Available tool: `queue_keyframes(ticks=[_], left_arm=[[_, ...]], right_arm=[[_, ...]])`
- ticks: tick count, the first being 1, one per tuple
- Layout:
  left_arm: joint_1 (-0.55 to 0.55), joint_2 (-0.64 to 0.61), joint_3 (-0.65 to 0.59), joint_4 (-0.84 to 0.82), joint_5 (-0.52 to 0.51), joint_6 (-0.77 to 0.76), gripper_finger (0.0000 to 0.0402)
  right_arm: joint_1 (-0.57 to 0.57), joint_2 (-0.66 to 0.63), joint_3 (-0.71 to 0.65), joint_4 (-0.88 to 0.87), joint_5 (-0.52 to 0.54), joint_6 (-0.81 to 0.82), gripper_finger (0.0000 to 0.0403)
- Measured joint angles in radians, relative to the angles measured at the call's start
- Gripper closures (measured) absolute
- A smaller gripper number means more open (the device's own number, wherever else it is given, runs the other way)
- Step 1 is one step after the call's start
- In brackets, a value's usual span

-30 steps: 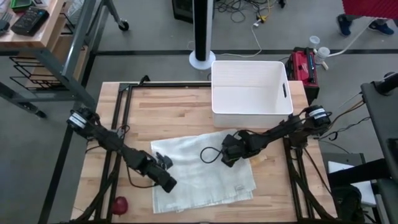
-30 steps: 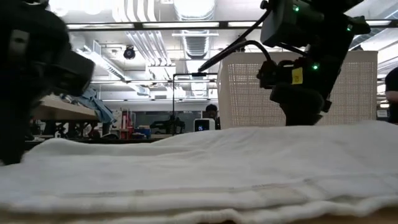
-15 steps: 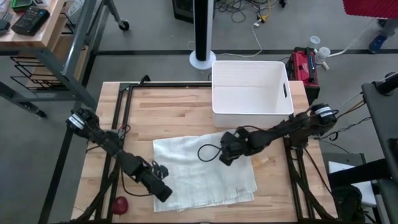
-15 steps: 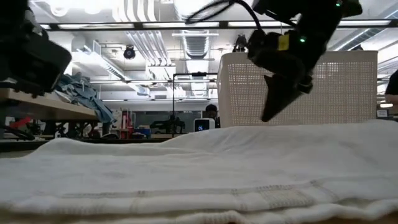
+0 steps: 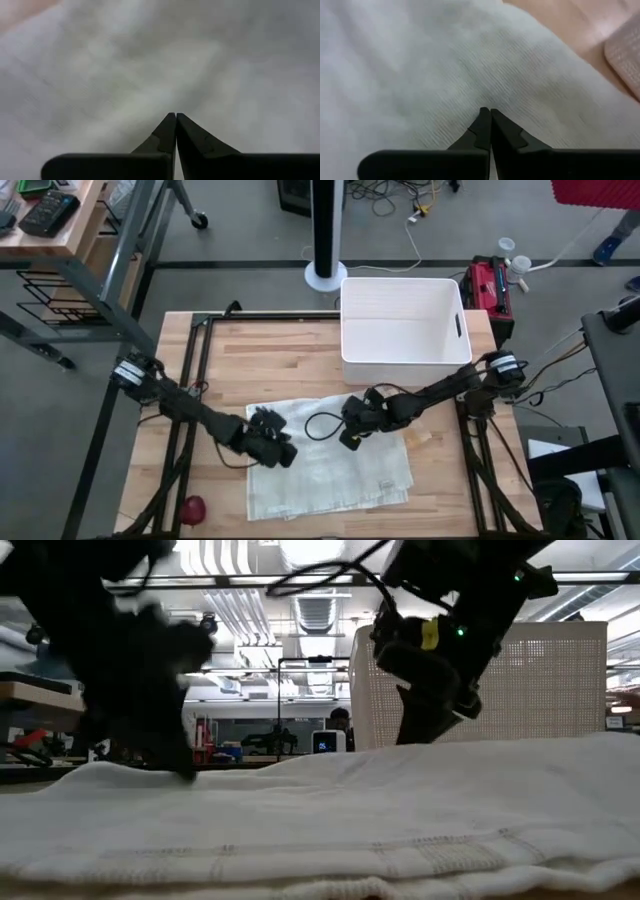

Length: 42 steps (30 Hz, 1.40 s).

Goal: Fold towel
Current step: Fold the white checkered towel

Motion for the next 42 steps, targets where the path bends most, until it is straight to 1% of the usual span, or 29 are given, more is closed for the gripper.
queue_keyframes(ticks=[3,5,8,11,15,18,21,27,29,33,39,42], left_arm=[[0.041,0.044,-0.013,-0.026,0.082,0.035,0.0400],[0.046,0.067,-0.021,-0.022,0.114,0.017,0.0400],[0.036,0.092,-0.025,-0.014,0.130,-0.033,0.0399],[0.004,0.087,-0.025,-0.008,0.143,-0.063,0.0401],[-0.022,0.041,-0.029,-0.027,0.173,-0.089,0.0400],[-0.029,0.010,-0.034,-0.061,0.175,-0.087,0.0401],[-0.029,-0.016,-0.034,-0.102,0.154,-0.087,0.0401],[-0.029,-0.021,-0.034,-0.288,0.131,-0.140,0.0401],[-0.028,-0.022,-0.035,-0.320,0.124,-0.148,0.0401],[-0.028,-0.024,-0.036,-0.327,0.119,-0.148,0.0401],[-0.031,-0.041,-0.029,-0.341,0.134,-0.140,0.0401],[-0.033,-0.062,-0.029,-0.341,0.139,-0.140,0.0401]], right_arm=[[0.000,0.012,0.000,-0.051,0.003,0.026,0.0403],[0.000,0.013,0.000,-0.109,0.007,0.048,0.0403],[0.000,0.013,0.002,-0.193,0.016,0.084,0.0403],[0.000,0.012,0.002,-0.236,0.022,0.098,0.0403],[0.000,0.012,0.002,-0.227,0.016,0.087,0.0403],[0.000,0.007,0.002,-0.223,0.035,0.078,0.0403],[0.001,-0.003,0.016,-0.233,0.056,0.063,0.0403],[0.015,-0.034,0.046,-0.234,0.058,0.025,0.0403],[0.022,-0.043,0.050,-0.232,0.056,0.013,0.0403],[0.029,-0.078,0.050,-0.250,0.013,0.013,0.0403],[0.064,-0.153,0.047,-0.355,-0.004,0.016,0.0403],[0.087,-0.199,0.041,-0.381,-0.049,0.016,0.0403]])
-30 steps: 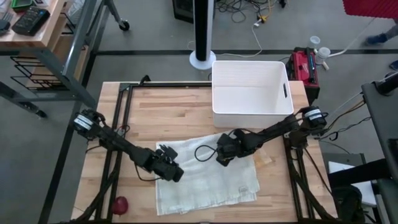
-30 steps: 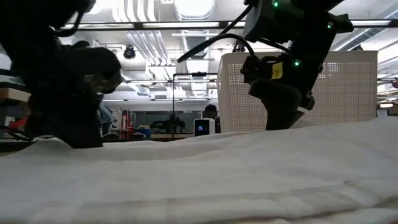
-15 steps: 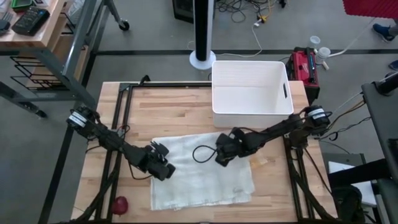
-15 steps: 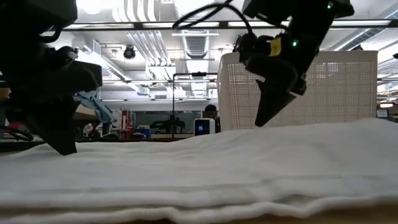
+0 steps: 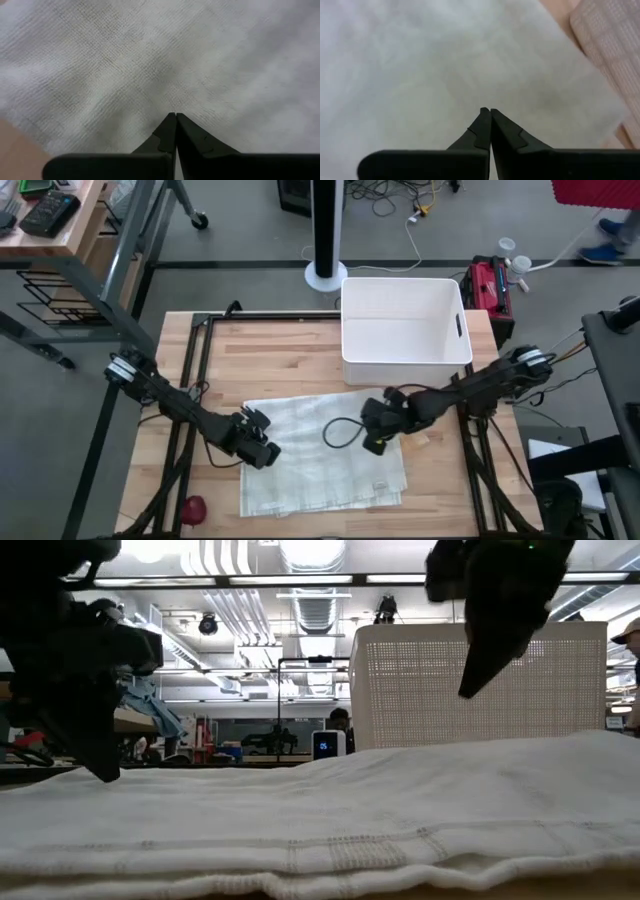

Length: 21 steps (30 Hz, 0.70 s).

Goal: Fold towel
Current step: Fold the white checkered towel

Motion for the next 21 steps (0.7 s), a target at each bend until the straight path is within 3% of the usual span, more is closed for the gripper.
queue_keyframes(ticks=[5,13,21], left_arm=[[-0.013,-0.042,0.001,0.027,-0.001,0.067,0.0401],[-0.127,-0.086,0.051,0.192,0.123,0.491,0.0401],[-0.253,-0.037,0.110,0.285,0.162,0.498,0.0400]], right_arm=[[0.058,-0.084,-0.021,-0.009,-0.079,-0.076,0.0403],[0.225,-0.096,-0.028,0.028,-0.131,-0.213,0.0403],[0.368,-0.031,-0.028,0.070,-0.130,-0.246,0.0403]])
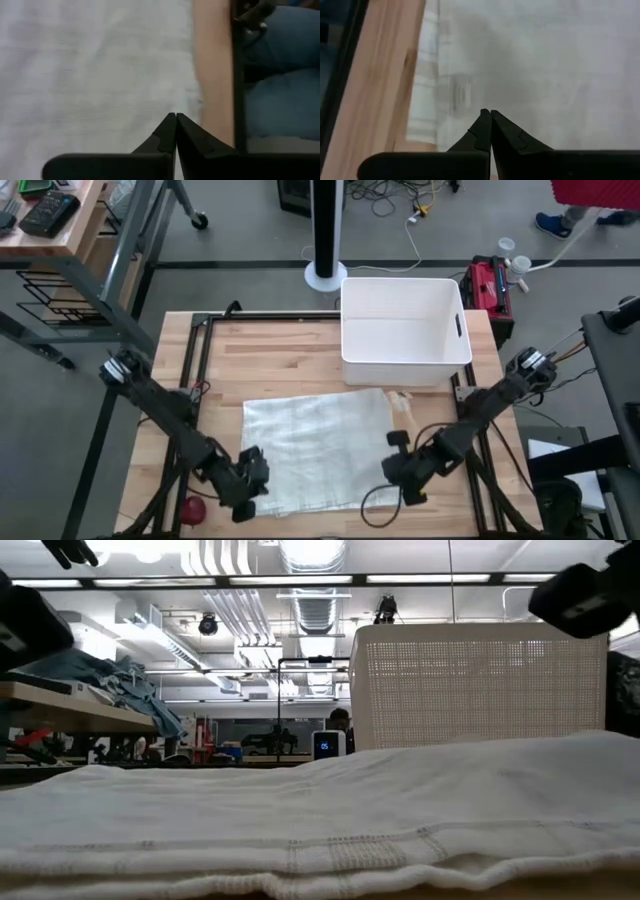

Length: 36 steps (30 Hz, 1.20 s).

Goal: Fold towel
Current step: Fold the white checkered towel

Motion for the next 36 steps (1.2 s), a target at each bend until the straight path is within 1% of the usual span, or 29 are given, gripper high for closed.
queue_keyframes(ticks=[2,5,8,12,14,17,22,26,29,33,36], left_arm=[[-0.013,0.031,0.020,0.015,-0.010,-0.011,0.0395],[-0.025,0.087,0.057,0.013,-0.016,-0.017,0.0379],[-0.032,0.156,0.097,0.000,-0.012,0.007,0.0355],[-0.047,0.249,0.153,-0.091,0.099,-0.014,0.0314],[-0.060,0.285,0.181,-0.100,0.134,-0.023,0.0294],[-0.085,0.330,0.220,-0.100,0.141,-0.001,0.0267],[-0.107,0.384,0.260,-0.142,0.100,-0.007,0.0234],[-0.111,0.404,0.258,-0.144,0.079,-0.017,0.0229],[-0.113,0.402,0.248,-0.138,0.057,-0.018,0.0238],[-0.112,0.402,0.244,-0.144,0.046,-0.029,0.0253],[-0.112,0.402,0.240,-0.149,0.013,-0.042,0.0267]], right_arm=[[0.020,0.021,0.000,-0.005,-0.001,0.016,0.0403],[0.037,0.057,0.000,0.025,-0.005,0.098,0.0403],[0.048,0.091,0.000,0.071,-0.061,0.125,0.0403],[0.072,0.128,0.001,0.147,-0.130,0.179,0.0403],[0.091,0.143,0.016,0.150,-0.139,0.185,0.0398],[0.114,0.167,0.057,0.151,-0.118,0.184,0.0376],[0.135,0.212,0.118,0.111,-0.044,0.165,0.0312],[0.137,0.270,0.159,0.054,-0.001,0.169,0.0255],[0.137,0.330,0.166,0.019,0.004,0.198,0.0219],[0.136,0.395,0.175,0.021,-0.002,0.269,0.0186],[0.137,0.432,0.178,0.017,0.000,0.319,0.0175]])
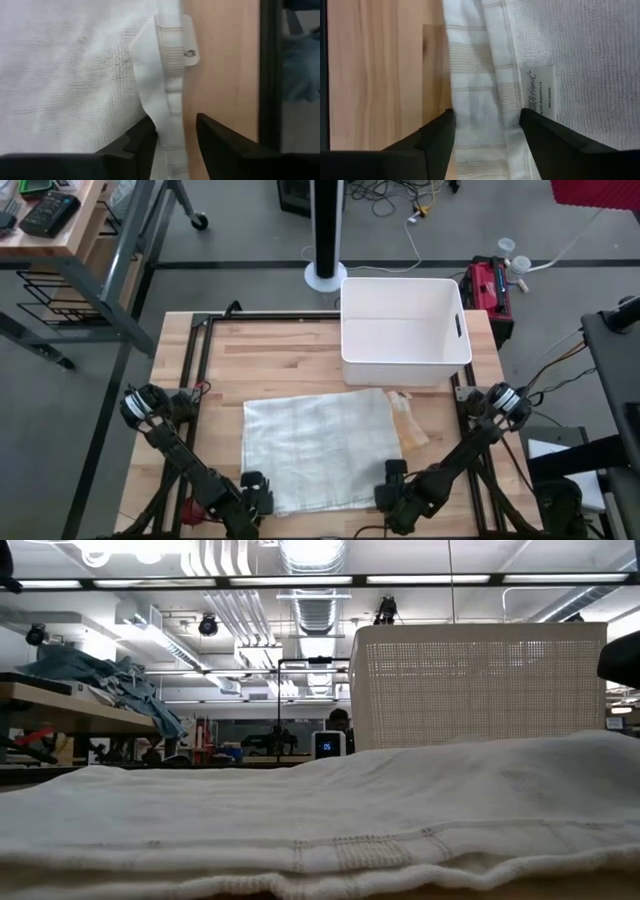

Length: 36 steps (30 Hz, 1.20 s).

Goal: Fold towel
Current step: Fold the white checkered towel

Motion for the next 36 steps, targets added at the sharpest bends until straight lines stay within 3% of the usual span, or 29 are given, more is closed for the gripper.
queue_keyframes(ticks=[3,6,10,13,18,25,31,36], left_arm=[[0.000,-0.001,-0.007,-0.007,-0.030,-0.003,0.0290],[0.001,-0.002,-0.017,-0.007,-0.035,-0.013,0.0326],[-0.001,-0.003,-0.018,-0.015,-0.039,-0.017,0.0387],[-0.011,-0.003,-0.019,-0.014,-0.063,-0.038,0.0390],[-0.027,-0.008,0.036,-0.081,-0.064,-0.062,0.0398],[-0.049,-0.011,0.242,-0.318,0.000,-0.092,0.0401],[-0.049,-0.012,0.383,-0.315,0.080,-0.155,0.0401],[-0.056,-0.016,0.454,-0.312,0.083,-0.158,0.0401]], right_arm=[[0.001,0.012,0.001,-0.002,0.006,0.011,0.0185],[-0.001,0.014,0.000,-0.009,0.028,0.018,0.0221],[-0.001,0.017,-0.002,-0.024,0.072,0.028,0.0312],[-0.002,0.017,-0.002,-0.043,0.087,0.048,0.0384],[0.020,-0.002,0.025,-0.078,0.096,0.082,0.0396],[0.077,-0.062,0.147,-0.207,0.064,0.139,0.0401],[0.110,-0.053,0.263,-0.279,-0.038,0.175,0.0402],[0.134,-0.055,0.379,-0.377,-0.052,0.172,0.0402]])
